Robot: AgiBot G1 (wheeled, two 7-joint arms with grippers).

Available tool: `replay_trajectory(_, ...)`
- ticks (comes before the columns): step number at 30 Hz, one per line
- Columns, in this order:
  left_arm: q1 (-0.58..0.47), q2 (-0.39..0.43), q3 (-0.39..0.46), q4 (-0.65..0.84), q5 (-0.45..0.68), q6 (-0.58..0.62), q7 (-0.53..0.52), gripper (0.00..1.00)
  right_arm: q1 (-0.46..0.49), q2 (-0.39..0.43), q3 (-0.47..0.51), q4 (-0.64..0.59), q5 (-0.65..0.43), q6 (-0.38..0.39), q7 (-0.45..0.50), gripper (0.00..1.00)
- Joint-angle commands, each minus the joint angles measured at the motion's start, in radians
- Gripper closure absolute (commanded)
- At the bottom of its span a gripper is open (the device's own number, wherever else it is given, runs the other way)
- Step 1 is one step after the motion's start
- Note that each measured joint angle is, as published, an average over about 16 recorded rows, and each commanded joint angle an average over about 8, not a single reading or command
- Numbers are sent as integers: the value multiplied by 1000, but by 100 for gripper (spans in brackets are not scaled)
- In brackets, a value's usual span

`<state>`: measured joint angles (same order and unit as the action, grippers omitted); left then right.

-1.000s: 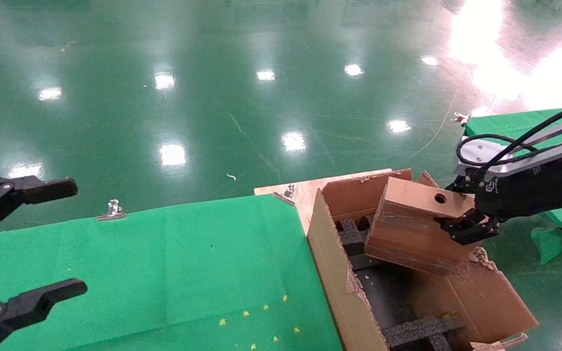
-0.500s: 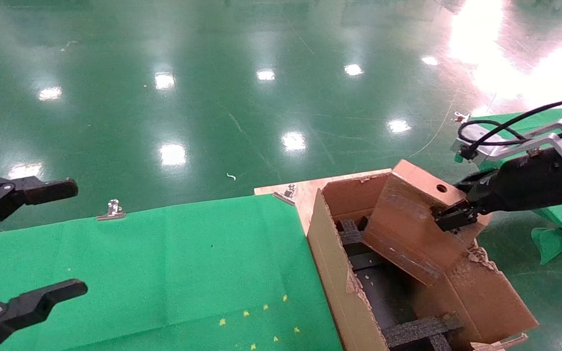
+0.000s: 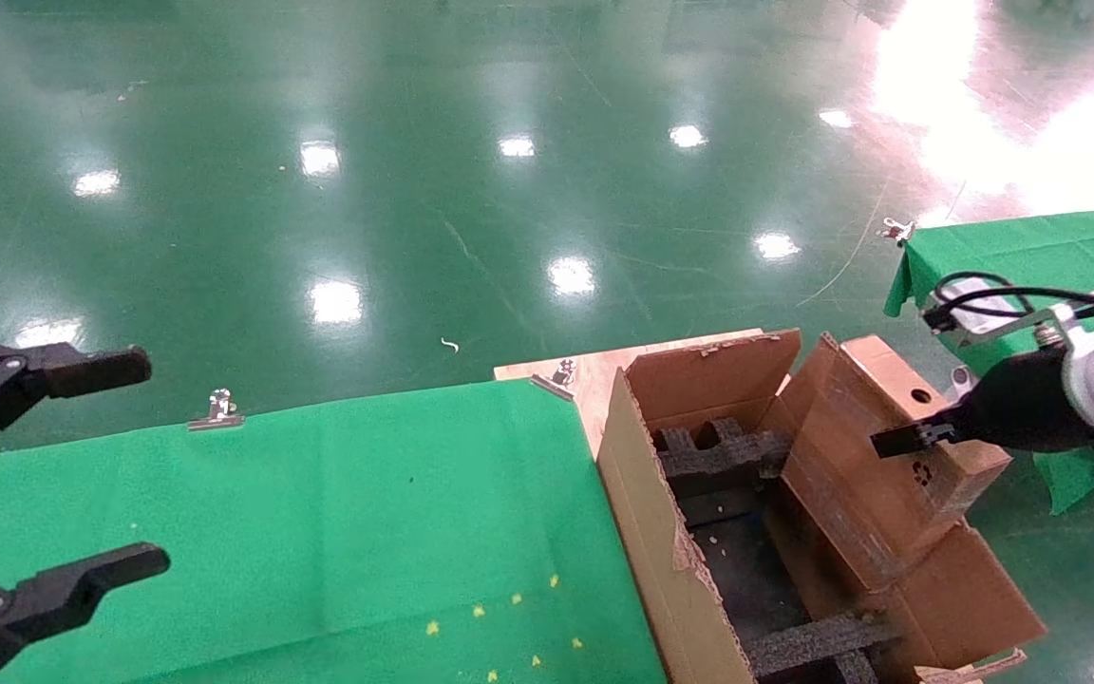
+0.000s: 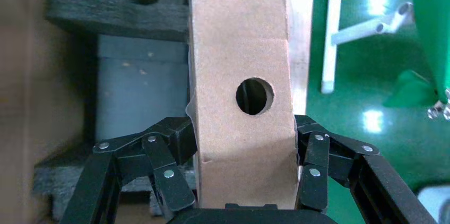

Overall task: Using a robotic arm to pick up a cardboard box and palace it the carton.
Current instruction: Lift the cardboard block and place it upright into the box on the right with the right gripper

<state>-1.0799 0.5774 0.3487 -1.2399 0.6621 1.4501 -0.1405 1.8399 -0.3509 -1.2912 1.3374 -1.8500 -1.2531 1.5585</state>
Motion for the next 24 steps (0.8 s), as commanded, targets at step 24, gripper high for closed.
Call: replay_trajectory(24, 0, 0, 0, 0, 0, 0, 0, 0, -39, -65, -35, 2, -163, 10, 246, 100)
